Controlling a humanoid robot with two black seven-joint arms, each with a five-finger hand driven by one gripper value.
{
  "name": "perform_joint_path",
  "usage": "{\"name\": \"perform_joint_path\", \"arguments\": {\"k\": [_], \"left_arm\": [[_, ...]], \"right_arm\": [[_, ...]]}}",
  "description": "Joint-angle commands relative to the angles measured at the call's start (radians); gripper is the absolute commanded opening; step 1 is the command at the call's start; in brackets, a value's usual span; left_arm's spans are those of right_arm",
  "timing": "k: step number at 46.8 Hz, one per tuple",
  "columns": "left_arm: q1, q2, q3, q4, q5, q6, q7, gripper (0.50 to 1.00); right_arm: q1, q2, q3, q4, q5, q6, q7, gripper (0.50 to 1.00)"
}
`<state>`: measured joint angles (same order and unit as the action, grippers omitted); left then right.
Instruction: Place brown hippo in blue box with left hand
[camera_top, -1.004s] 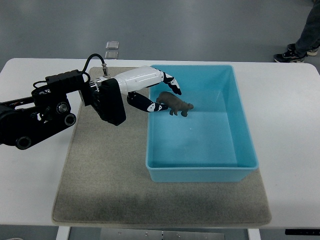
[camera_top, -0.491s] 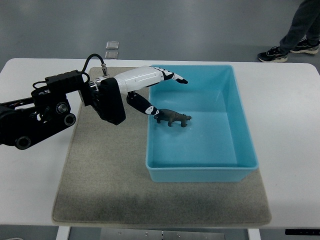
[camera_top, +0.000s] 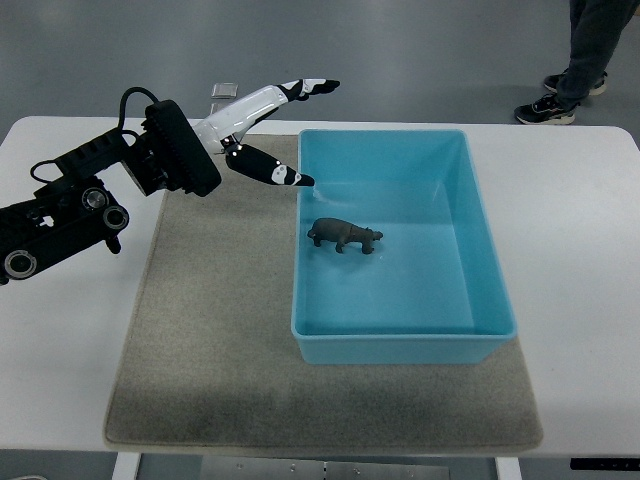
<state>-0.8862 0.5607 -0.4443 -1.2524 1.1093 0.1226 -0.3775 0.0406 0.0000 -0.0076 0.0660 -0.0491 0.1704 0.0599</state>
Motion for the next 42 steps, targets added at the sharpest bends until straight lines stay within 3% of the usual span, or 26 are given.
{"name": "perform_joint_path", "arguments": {"k": [1, 26, 42], "left_arm": [[0.018, 0.010, -0.014, 0.001, -0.078, 0.022, 0.000, 0.996], [0.171, 0.053, -0.171, 0.013, -0.440, 0.031, -0.001, 0.996], [0.211, 0.058, -0.174, 0.093, -0.758, 0.032, -0.009, 0.999]], "right_arm": [[-0.001, 0.000, 0.000, 0.000, 0.000, 0.000, 0.000, 0.936], [-0.001, 0.000, 0.000, 0.000, 0.000, 0.000, 0.000, 0.936], [0.001, 0.000, 0.000, 0.000, 0.000, 0.000, 0.000, 0.936]]}}
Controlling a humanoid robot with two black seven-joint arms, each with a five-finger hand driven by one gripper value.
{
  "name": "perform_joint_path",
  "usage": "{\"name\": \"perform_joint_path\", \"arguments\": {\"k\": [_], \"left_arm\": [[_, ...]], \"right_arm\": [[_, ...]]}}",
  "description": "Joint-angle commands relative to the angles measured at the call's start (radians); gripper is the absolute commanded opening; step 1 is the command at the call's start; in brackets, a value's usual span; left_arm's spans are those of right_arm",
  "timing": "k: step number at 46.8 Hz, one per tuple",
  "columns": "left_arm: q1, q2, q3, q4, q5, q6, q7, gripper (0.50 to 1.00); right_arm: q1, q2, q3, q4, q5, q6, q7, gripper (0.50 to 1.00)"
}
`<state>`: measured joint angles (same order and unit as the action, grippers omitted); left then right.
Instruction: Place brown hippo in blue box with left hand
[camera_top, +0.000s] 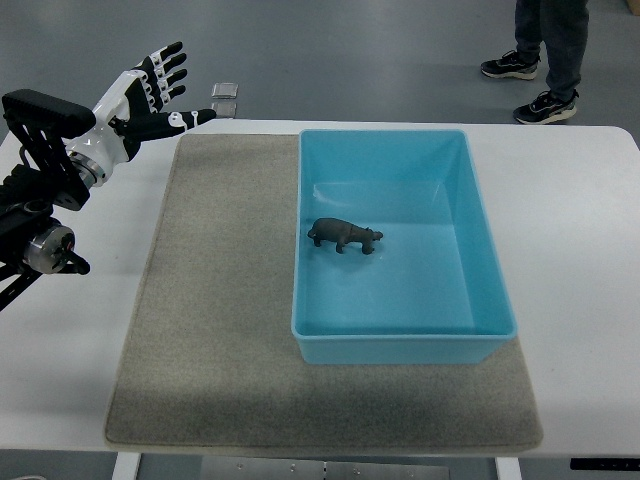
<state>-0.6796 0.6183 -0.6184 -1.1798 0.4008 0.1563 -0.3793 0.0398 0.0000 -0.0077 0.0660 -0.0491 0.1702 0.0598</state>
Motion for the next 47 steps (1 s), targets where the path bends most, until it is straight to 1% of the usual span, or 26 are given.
{"name": "perform_joint_path", "arguments": {"k": [1, 8, 17, 26, 47], "left_arm": [[0.006, 0.000, 0.000, 0.026, -0.066, -0.001, -0.010, 1.000], [0.018, 0.000, 0.000, 0.048, -0.189, -0.001, -0.029, 1.000], [0.022, -0.002, 0.000, 0.075, -0.299, -0.003, -0.027, 1.000], [0.035, -0.002, 0.000, 0.077, -0.393, -0.003, -0.027, 1.000], [0.037, -0.002, -0.009, 0.077, -0.407, -0.014, -0.029, 1.000]], "right_arm": [[0.002, 0.000, 0.000, 0.000, 0.000, 0.000, 0.000, 0.936], [0.000, 0.000, 0.000, 0.000, 0.000, 0.000, 0.000, 0.936], [0.002, 0.000, 0.000, 0.000, 0.000, -0.001, 0.000, 0.936], [0.002, 0.000, 0.000, 0.000, 0.000, 0.000, 0.000, 0.936], [0.000, 0.000, 0.000, 0.000, 0.000, 0.000, 0.000, 0.936]]}}
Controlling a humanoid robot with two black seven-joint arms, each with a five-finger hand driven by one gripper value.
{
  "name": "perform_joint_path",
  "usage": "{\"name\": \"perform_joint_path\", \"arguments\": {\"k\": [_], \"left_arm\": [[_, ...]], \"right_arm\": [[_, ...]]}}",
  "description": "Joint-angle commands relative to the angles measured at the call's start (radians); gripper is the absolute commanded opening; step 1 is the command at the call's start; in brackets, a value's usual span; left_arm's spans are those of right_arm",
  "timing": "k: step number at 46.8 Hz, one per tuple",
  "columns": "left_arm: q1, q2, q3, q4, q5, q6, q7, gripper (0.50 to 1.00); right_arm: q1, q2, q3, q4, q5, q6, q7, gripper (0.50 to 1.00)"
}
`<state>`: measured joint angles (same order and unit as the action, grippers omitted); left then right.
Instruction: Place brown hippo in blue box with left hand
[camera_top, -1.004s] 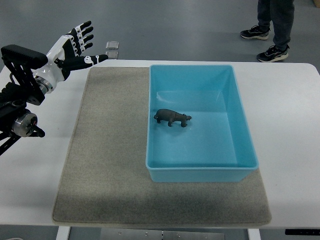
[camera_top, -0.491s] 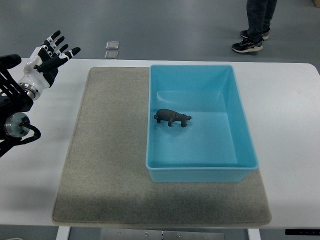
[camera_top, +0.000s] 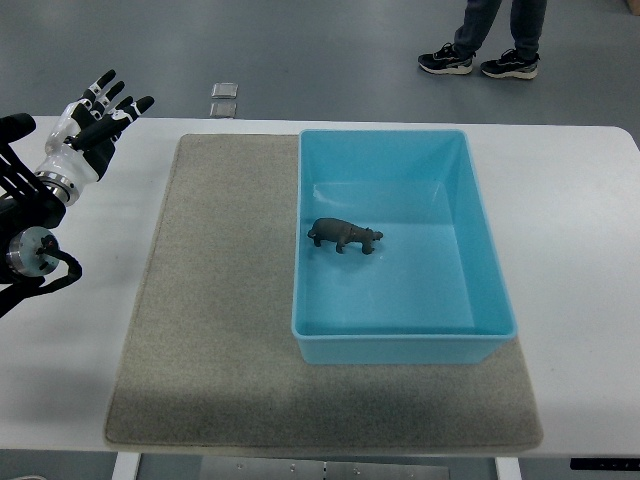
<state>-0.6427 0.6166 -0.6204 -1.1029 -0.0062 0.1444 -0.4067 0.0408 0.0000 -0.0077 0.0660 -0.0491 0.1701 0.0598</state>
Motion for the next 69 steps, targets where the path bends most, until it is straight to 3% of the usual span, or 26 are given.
{"name": "perform_joint_path", "arguments": {"k": [1, 18, 69], "left_arm": [[0.000, 0.000, -0.010, 0.000, 0.000, -0.003, -0.001, 1.000], [0.014, 0.002, -0.047, 0.005, 0.000, -0.052, -0.001, 1.000], [0.015, -0.005, -0.071, 0.014, 0.003, -0.054, -0.001, 1.000]], "right_arm": [[0.001, 0.000, 0.000, 0.000, 0.000, 0.000, 0.000, 0.936], [-0.001, 0.000, 0.000, 0.000, 0.000, 0.000, 0.000, 0.936], [-0.001, 0.000, 0.000, 0.002, -0.008, 0.002, 0.000, 0.936]]}}
